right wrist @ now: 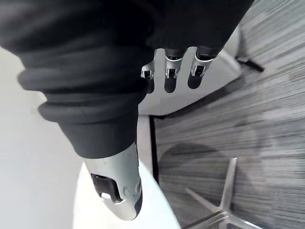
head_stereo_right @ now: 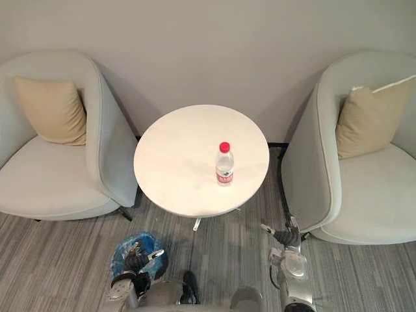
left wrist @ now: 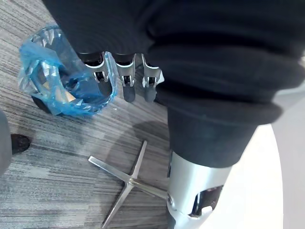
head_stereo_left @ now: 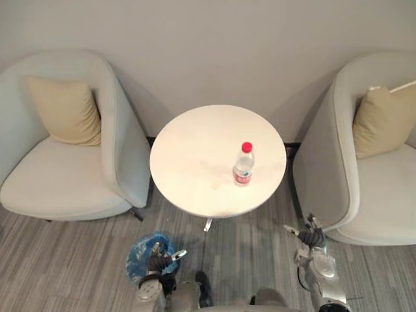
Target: Gather rubbish on tea table into small bin, then transfer packed bag to large trash can.
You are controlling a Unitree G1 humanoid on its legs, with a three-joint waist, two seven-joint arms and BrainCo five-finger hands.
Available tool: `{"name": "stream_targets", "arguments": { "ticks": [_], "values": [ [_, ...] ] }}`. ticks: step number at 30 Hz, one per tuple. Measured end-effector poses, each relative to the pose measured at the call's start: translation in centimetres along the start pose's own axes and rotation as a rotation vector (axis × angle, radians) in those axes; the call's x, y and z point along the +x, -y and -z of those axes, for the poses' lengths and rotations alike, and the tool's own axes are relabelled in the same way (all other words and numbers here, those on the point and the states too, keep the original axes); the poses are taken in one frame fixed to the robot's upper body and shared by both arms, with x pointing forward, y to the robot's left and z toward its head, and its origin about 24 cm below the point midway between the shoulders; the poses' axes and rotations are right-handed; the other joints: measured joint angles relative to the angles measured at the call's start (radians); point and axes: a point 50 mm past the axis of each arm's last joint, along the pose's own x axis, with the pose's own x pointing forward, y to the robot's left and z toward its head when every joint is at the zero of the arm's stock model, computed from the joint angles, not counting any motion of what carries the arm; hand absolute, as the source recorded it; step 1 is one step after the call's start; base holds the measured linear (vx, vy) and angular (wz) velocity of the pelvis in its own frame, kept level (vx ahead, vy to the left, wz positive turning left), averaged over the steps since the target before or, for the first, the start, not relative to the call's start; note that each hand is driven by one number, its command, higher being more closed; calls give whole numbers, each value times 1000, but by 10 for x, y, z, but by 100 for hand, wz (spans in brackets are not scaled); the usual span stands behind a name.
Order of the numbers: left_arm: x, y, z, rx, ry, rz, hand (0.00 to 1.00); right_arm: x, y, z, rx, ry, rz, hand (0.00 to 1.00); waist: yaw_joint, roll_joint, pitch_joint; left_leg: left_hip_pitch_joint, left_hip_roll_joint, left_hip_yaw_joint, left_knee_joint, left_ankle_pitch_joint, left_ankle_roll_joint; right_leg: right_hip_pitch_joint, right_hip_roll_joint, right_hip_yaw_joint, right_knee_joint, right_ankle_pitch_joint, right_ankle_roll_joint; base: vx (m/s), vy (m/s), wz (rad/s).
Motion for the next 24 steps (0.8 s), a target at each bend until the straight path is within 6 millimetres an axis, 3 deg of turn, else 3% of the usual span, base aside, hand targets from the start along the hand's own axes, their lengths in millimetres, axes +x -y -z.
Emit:
{"name": "stream_targets", "arguments": {
  "ticks": [2,3,4,5,8,13,24],
  "values": [
    [2,-4,-5,10,17,-7,0,2,-2,-8,-7,41,-10,0,-2,-12,-7,13,1,-31,12,-1,-1,-30,51,66,-170,11,-10,323,-91,62],
    [3,-10,-6,20,24,-18,0,2,-2,-9,-21,47,-16,0,1,-24,-13,19,-13,-48,21,-6,-9,-26,52,73,-323,119,-14,269,-98,53],
    [3,-11,-4,19,13,-21,0,2,-4,-10,-39,53,-33,0,-2,-26,-14,30,-24,-73,23,-20,-30,-21,50,73,-357,167,-9,284,-124,49],
    [2,-7,0,9,1,-16,0,3,-3,-11,-61,59,-51,0,-3,-1,-19,35,-9,-96,21,-21,-35,-6,63,62,-362,173,-17,286,-117,28],
    [-1,-3,5,-6,-13,-3,0,6,-5,-16,-108,81,-84,0,0,32,-29,50,17,-142,-18,-18,-45,45,85,26,-448,183,-29,212,-94,17],
    [-2,-4,7,0,-17,6,0,5,-6,-16,-137,84,-107,0,0,32,-30,94,31,-178,-84,-2,-69,119,100,-11,-545,207,-34,104,-43,18],
    [-5,-10,13,26,-33,-5,0,4,-32,-15,-263,99,-262,0,29,25,-29,59,-15,-267,-134,52,-62,170,66,-92,-685,288,-18,-50,21,24]
  ]
}}
